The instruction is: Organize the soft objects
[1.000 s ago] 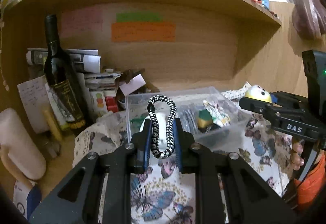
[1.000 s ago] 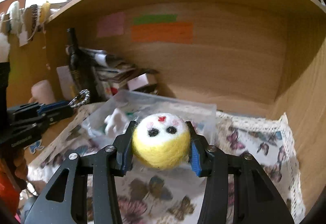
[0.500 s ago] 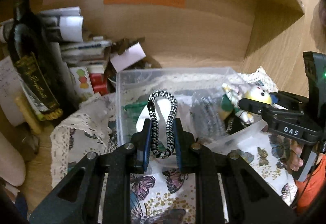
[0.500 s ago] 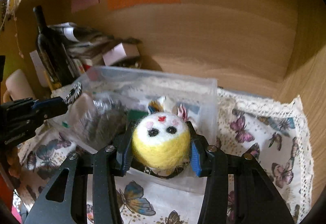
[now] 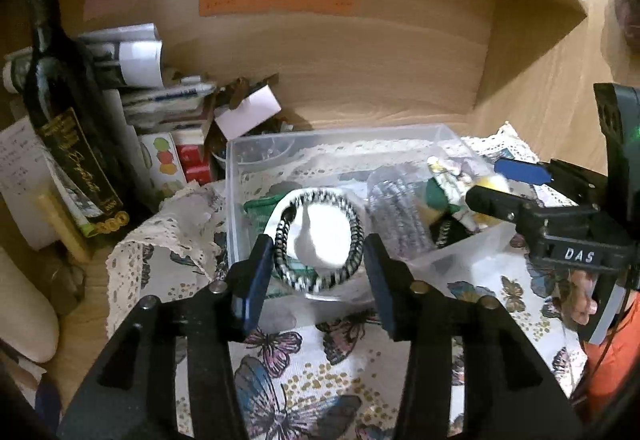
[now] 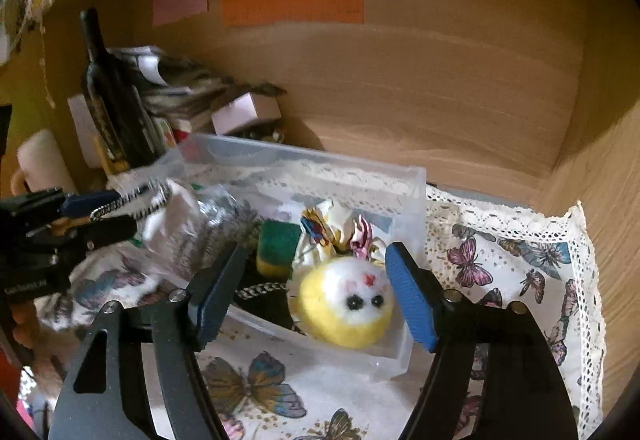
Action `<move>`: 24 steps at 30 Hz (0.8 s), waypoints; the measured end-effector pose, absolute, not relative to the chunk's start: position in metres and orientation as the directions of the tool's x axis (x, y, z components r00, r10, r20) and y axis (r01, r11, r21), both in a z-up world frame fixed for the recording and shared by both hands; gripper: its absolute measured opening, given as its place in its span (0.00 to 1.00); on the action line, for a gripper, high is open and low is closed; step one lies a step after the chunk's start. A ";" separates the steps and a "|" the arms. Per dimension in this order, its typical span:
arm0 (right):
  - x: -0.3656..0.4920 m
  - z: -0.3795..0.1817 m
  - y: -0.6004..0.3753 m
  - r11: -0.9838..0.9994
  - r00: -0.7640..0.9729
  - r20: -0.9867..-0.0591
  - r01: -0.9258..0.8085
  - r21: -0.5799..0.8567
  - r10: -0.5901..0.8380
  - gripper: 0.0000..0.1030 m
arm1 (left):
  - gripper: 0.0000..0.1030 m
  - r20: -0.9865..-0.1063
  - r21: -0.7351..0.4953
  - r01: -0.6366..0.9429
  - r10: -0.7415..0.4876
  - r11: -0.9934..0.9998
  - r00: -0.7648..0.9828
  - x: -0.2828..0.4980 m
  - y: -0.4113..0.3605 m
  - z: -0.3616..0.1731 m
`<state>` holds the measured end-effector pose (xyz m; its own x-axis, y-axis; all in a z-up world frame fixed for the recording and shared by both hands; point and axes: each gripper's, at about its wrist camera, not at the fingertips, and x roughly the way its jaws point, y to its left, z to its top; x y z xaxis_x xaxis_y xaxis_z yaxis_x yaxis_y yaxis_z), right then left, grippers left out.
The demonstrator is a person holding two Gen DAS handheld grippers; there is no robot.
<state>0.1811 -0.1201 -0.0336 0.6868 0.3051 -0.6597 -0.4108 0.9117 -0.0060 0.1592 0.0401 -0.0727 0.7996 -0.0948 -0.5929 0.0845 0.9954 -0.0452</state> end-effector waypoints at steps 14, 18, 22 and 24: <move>0.110 0.034 -0.135 0.896 0.780 -0.484 -0.445 0.015 0.395 0.70 | 0.65 -0.393 -0.040 0.085 -0.093 0.996 0.915 0.088 0.026 -0.012; 0.090 0.045 -0.135 0.896 0.808 -0.431 -0.445 0.001 0.402 0.80 | 0.77 -0.340 -0.045 0.083 -0.094 0.995 0.936 0.064 0.023 0.000; 0.074 0.051 -0.135 0.890 0.814 -0.401 -0.455 0.011 0.421 0.82 | 0.90 -0.290 -0.026 0.073 -0.078 0.997 0.954 0.045 0.015 0.007; 0.069 0.052 -0.135 0.892 0.818 -0.392 -0.453 0.012 0.421 0.93 | 0.97 -0.267 -0.015 0.065 -0.067 0.998 0.961 0.035 0.011 0.008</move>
<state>0.0686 -0.1348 0.0517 0.8182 0.4209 -0.3916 -0.4528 0.8915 0.0119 0.0353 0.0105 0.0082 0.9614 -0.0668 -0.2670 0.0650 0.9978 -0.0154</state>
